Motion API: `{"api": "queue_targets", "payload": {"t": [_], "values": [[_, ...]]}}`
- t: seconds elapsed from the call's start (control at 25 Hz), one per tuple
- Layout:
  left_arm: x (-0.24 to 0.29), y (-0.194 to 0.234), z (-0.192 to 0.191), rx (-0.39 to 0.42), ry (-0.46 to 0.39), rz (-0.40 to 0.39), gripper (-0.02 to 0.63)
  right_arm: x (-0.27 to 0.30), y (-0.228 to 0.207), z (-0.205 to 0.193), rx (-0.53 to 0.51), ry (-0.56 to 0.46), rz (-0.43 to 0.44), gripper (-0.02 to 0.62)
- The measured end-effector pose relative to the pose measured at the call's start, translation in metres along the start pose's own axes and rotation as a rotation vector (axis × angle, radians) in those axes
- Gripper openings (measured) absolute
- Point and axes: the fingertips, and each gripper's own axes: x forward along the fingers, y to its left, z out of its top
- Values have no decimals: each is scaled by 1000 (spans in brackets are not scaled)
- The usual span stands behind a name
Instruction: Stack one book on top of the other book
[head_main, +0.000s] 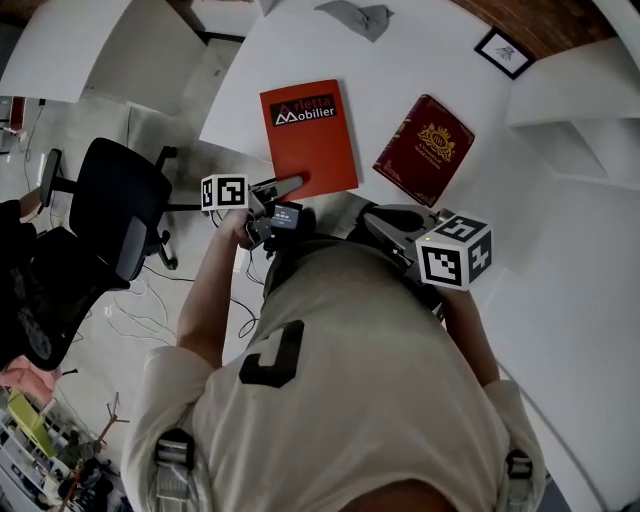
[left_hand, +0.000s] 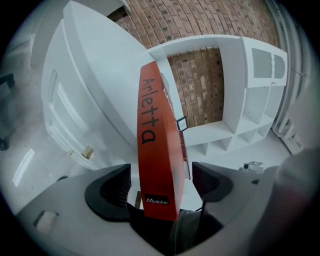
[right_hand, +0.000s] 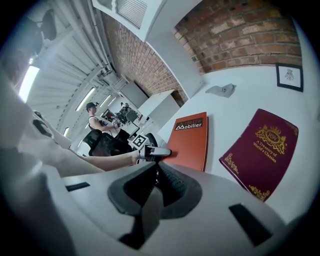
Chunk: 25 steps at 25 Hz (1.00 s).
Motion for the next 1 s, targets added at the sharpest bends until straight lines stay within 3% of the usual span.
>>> {"api": "queue_targets", "payload": {"t": [0.08, 0.28, 0.6, 1.0], "values": [[1, 4, 1, -5, 4, -3, 368, 2, 2, -1, 0, -2, -9, 11], [-3, 3, -1, -47, 8, -47, 214, 7, 12, -4, 0, -4, -23, 11], [-4, 3, -6, -137, 2, -85, 193, 9, 17, -5, 1, -28, -34, 11], [-26, 6, -12, -138, -13, -68, 187, 10, 25, -6, -8, -47, -50, 11]]}}
